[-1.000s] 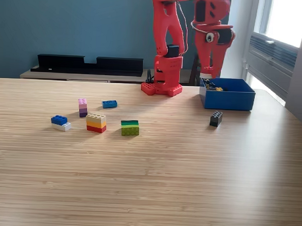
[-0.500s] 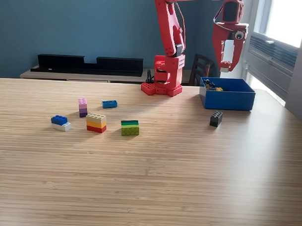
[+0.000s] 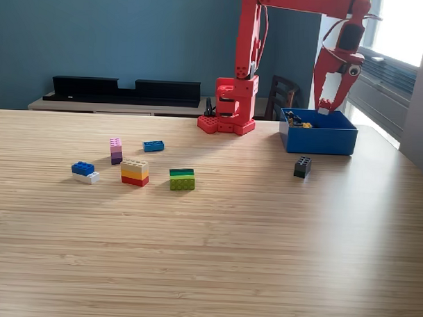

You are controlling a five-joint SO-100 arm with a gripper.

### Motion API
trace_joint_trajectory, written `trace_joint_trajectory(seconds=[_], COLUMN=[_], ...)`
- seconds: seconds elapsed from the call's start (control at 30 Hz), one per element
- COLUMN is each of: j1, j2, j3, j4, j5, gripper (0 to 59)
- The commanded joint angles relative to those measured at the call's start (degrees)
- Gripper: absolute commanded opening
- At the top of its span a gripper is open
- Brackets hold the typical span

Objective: Grasp a lego block and put it in the bin.

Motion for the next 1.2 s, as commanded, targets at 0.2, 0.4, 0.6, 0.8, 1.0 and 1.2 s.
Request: trace_joint_trajectory(seconds=[0.2, 0.4, 0.6, 0.8, 1.0, 1.2], j1=[-1.49, -0.7, 0.09, 1.23, 5.98, 19.6], j2=[-9.23, -9.76, -9.67, -9.58, -9.58, -9.58], j3=[-12.13, -15.82, -23.91, -31.9, -36.39, -36.12], j4=[1.05, 5.1, 10.9, 11.34, 11.34, 11.34], j5=[-0.53, -0.26, 1.58, 3.08, 4.04, 7.91], gripper=[32.7, 29.8, 9.7, 1.5, 0.0, 0.0])
